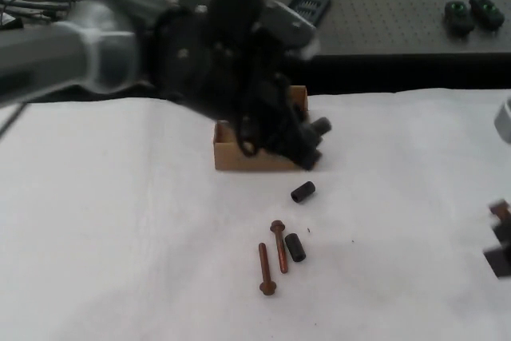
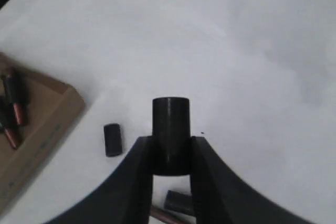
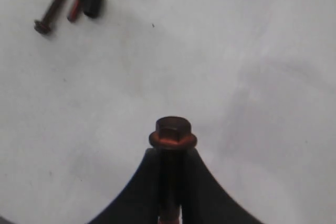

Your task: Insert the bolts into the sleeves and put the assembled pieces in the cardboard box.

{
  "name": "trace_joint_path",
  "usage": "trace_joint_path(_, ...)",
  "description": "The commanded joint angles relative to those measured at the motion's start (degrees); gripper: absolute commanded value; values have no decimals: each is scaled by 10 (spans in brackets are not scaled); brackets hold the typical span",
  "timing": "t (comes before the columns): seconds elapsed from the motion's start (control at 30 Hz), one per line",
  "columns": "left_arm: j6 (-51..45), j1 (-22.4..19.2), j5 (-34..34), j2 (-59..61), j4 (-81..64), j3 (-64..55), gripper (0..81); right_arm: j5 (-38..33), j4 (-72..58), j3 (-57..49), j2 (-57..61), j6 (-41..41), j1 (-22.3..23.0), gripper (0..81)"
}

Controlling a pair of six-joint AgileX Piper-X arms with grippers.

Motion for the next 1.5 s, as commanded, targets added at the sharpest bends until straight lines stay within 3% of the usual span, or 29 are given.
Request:
trace_joint_path(0.0,-40,23,40,-58,6,71,6,-20,-44,0,4,12,-3,28)
trace_joint_path(0.13,-60,49,95,-134,-3,166,6,-92,-126,0,34,80,-3,28)
trace_joint_path(0.4,-117,66,284,-277,-79,296,6,-260,-356,0,130,279,-3,28)
trace_joint_path(0.6,-147,66,300,-322,-88,313,6,-325,-514,0,176,398,-1,28)
trace_joint_path(0.87,-216,66,300,-330,-169,313,6,-345,-578,0,182,433,1,28)
trace_joint_path(1.0,-241,66,331,-330,-192,313,6,-360,-579,0,182,433,1,28)
trace_joint_path(1.47,-244,66,316,-330,-207,313,6,-430,-622,0,182,442,1,28)
